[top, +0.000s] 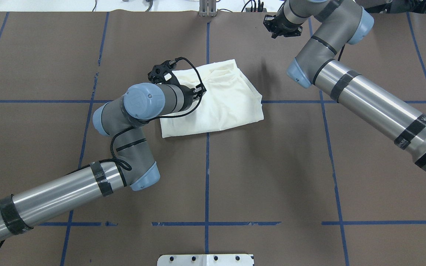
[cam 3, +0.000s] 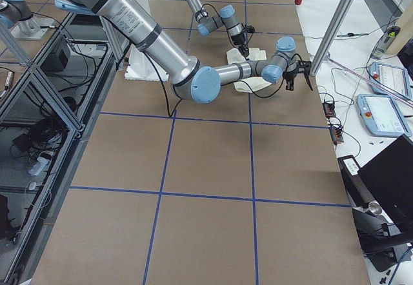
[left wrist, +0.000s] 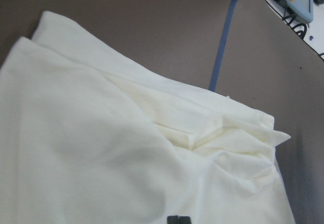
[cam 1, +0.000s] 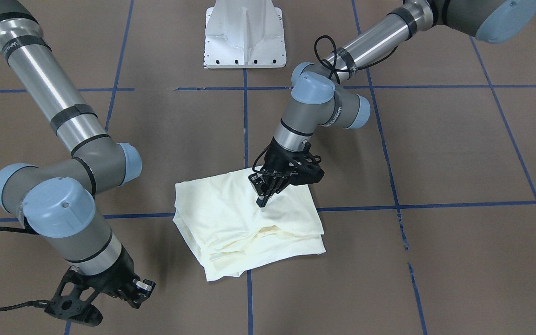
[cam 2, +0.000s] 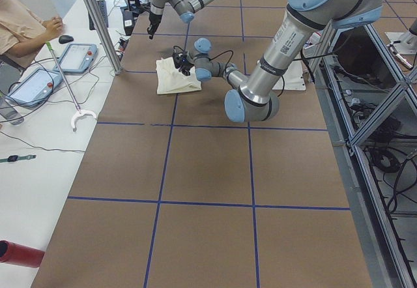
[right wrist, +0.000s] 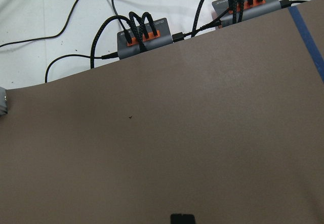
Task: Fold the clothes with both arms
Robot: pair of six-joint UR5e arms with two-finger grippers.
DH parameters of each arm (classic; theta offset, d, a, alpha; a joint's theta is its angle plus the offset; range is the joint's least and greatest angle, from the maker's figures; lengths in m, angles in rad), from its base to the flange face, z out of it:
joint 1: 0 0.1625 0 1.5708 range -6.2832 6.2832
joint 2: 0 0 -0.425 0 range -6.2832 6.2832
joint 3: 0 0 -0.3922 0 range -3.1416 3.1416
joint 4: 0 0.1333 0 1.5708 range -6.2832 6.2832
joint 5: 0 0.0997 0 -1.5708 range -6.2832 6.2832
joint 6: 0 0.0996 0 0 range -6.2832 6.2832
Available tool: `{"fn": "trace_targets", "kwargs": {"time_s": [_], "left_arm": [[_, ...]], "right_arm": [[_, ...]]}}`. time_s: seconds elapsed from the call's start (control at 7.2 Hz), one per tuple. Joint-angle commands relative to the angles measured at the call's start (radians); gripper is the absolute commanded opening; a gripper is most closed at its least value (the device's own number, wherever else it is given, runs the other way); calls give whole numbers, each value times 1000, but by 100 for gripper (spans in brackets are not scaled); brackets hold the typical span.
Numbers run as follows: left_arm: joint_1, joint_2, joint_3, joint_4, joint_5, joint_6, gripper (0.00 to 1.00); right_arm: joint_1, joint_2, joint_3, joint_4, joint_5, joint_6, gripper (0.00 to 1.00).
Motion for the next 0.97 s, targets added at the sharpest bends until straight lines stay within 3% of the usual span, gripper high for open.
{"fn": "trace_targets", "kwargs": {"time_s": [0.0, 0.28, 0.56, 0.83], "left_arm": [[-20, -18, 56, -8, 4, 74, 0], [-119, -18, 113, -58, -5, 153, 0], [-254, 5, 116, -60, -30, 266, 0], [-349, 126, 40, -63, -181, 415, 0]], "right_arm": [[1, -64, 65, -1, 15, -8, 0], [-2, -107, 131, -1, 15, 3, 0], [-8, -214, 268, -10, 41, 7, 0], [-14, -415, 434, -9, 95, -6, 0]]}}
